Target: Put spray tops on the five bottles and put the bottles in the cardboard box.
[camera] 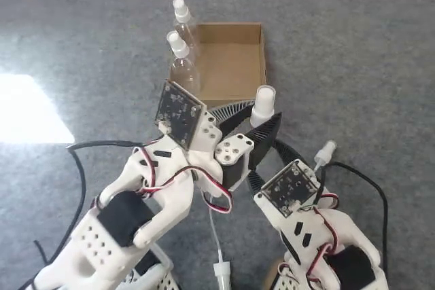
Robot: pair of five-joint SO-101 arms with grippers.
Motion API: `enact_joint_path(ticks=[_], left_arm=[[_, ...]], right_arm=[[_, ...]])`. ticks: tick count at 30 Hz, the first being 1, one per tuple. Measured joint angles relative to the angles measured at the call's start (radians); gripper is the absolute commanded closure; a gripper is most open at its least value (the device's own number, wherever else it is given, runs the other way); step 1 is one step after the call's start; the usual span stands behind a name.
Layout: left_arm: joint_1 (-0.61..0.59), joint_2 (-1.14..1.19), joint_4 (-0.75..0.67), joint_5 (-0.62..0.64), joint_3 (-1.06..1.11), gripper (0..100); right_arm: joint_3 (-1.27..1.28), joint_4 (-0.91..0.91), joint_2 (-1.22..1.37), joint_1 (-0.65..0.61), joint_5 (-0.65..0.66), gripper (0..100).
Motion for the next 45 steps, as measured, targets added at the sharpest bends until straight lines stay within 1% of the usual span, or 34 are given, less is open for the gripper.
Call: enact_joint_path(ticks=[4,11,14,18,20,23,27,33,41,43,45], left_arm=[[0.000,0.000,0.000,0.000,0.021,96],[-0.002,0.000,-0.006,0.000,0.048,96],[-0.002,0.000,-0.046,0.000,0.092,96],[-0.002,0.000,-0.169,0.037,0.199,96],[-0.002,0.000,-0.207,0.049,0.226,96],[-0.002,0.000,-0.219,0.054,0.236,96],[-0.003,-0.002,-0.245,0.054,0.288,96],[-0.003,-0.002,-0.334,0.054,0.373,96],[0.005,-0.002,-0.342,0.052,0.385,95],[0.005,-0.002,-0.342,0.040,0.385,92],[0.005,-0.002,-0.336,0.035,0.385,87]], right_arm=[[0.000,0.000,0.000,0.028,-0.009,92.9],[0.000,0.000,0.000,0.032,-0.009,92.9],[0.000,0.000,-0.002,0.032,-0.009,92.9],[0.000,0.000,-0.002,0.034,-0.009,92.9],[0.000,0.000,-0.002,0.037,-0.009,92.9],[0.000,0.000,-0.002,0.064,-0.009,92.9],[0.000,0.000,-0.002,0.071,-0.009,92.9],[0.000,0.000,-0.002,0.071,-0.012,92.9],[0.000,0.000,-0.002,0.078,-0.014,92.9],[0.000,0.000,-0.002,0.075,-0.014,92.9],[0.000,0.000,-0.002,0.075,-0.014,92.9]])
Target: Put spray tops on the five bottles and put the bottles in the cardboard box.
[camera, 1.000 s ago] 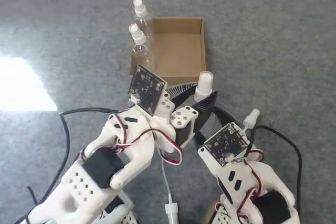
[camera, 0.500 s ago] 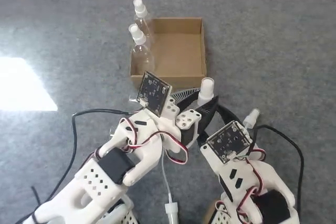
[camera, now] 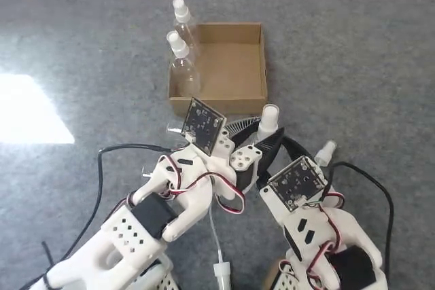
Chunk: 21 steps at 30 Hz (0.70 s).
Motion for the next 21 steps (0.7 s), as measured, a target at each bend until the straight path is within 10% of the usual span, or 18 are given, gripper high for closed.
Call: enact_joint_path(ticks=[21], left_arm=[[0.002,-0.006,0.172,0.003,-0.040,72]], right_arm=[[0.002,0.002,0.000,0.015,-0.049,92.9]])
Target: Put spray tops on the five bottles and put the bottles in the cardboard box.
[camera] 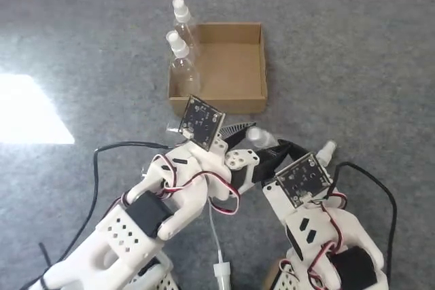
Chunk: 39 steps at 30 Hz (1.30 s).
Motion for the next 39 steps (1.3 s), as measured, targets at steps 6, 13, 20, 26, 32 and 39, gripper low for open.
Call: enact_joint_path(ticks=[6,13,20,26,32,39], left_arm=[[0.002,0.003,0.117,0.000,-0.077,68],[-0.009,0.003,0.143,-0.002,-0.091,68],[-0.025,0.003,0.144,-0.006,-0.091,68],[-0.101,-0.054,0.170,-0.014,-0.087,68],[-0.218,-0.210,0.252,-0.015,-0.143,68],[-0.480,-0.304,0.319,-0.017,-0.172,68]], right_arm=[[0.000,0.000,0.000,-0.002,0.000,92.9],[-0.002,0.000,0.000,-0.002,0.000,92.9],[-0.002,0.000,0.000,-0.002,0.000,92.9],[-0.002,0.000,0.000,0.026,0.002,92.9],[-0.002,0.000,0.000,0.057,0.002,92.6],[-0.002,-0.018,0.000,0.057,0.002,92.5]])
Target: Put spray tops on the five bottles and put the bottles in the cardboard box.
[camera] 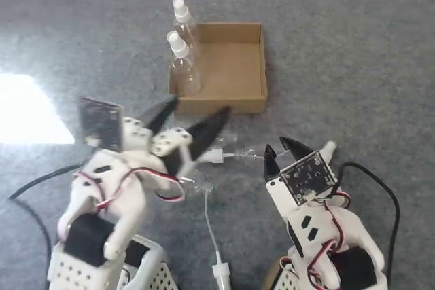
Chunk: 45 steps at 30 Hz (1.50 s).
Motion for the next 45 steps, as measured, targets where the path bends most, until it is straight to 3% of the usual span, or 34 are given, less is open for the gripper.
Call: enact_joint_path(ticks=[5,14,23,27,33,45], left_arm=[[-0.146,-0.054,0.061,0.000,0.020,68],[-0.336,-0.227,0.066,0.000,0.273,68],[-0.456,-0.443,0.063,0.000,0.353,68],[-0.477,-0.451,0.063,0.000,0.365,71],[-0.476,-0.451,0.063,0.011,0.368,72],[-0.476,-0.451,0.063,0.011,0.368,72]], right_arm=[[0.000,0.000,0.000,0.000,0.000,92.5],[0.000,0.000,0.002,0.000,0.055,90.9],[-0.137,-0.002,0.388,0.000,0.104,86.4],[-0.250,-0.002,0.605,0.002,0.115,86.1],[-0.377,0.018,0.864,0.000,0.201,77.3],[-0.557,0.032,1.243,-0.052,0.301,76.8]])
